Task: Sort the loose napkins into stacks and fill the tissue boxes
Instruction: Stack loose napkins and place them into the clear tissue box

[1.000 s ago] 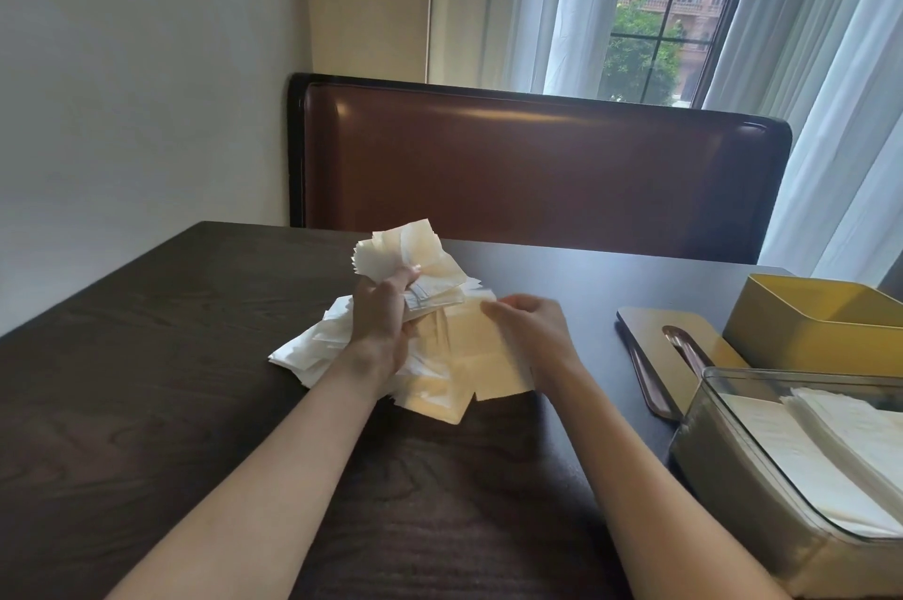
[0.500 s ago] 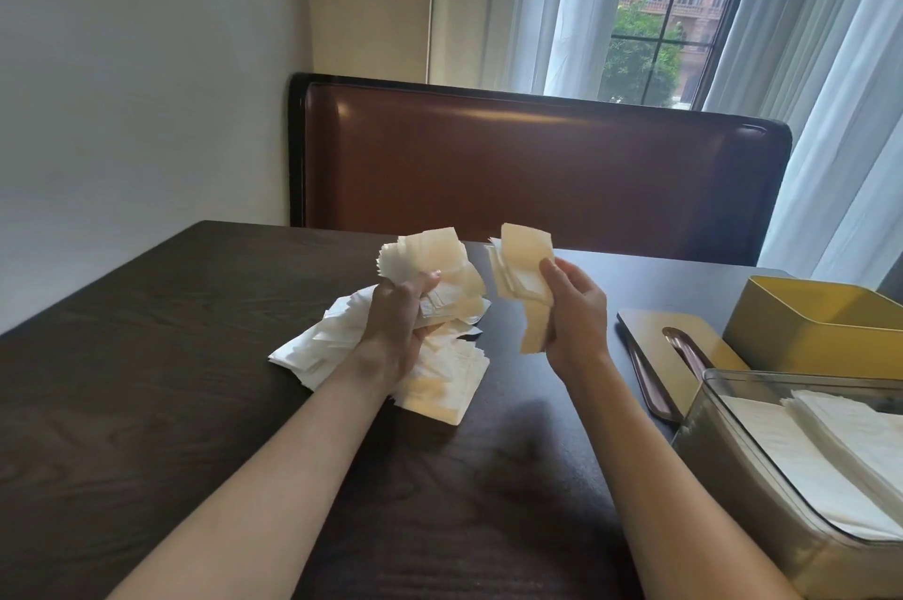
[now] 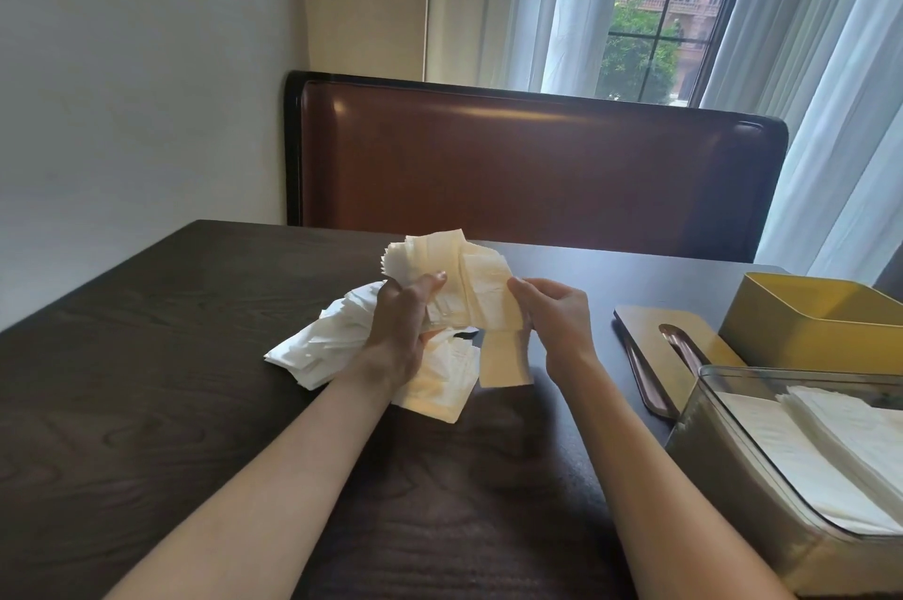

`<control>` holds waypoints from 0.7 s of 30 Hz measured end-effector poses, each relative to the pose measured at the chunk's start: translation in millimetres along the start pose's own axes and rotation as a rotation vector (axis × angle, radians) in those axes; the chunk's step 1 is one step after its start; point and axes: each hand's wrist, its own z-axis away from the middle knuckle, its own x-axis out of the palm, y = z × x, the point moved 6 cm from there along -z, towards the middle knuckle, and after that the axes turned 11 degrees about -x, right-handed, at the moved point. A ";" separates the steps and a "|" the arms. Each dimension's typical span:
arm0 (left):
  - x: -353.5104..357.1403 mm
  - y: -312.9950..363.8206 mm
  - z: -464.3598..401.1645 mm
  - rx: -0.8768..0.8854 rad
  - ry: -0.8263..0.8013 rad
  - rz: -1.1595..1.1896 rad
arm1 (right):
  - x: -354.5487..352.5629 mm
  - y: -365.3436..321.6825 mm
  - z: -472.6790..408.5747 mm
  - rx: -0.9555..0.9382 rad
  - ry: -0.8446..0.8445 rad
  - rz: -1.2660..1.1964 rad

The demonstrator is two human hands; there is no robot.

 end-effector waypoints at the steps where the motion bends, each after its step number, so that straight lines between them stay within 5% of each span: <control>1: 0.8 -0.6 0.2 -0.009 -0.003 -0.011 | 0.6 -0.3 -1.1 -0.015 -0.011 0.004; 15: 4.7 -2.8 3.8 -0.054 -0.041 -0.023 | -3.4 -17.1 -0.7 -0.181 0.075 -0.020; 21: 5.3 0.0 7.1 -0.005 0.000 -0.017 | -0.6 -12.9 -1.2 -0.087 0.065 -0.138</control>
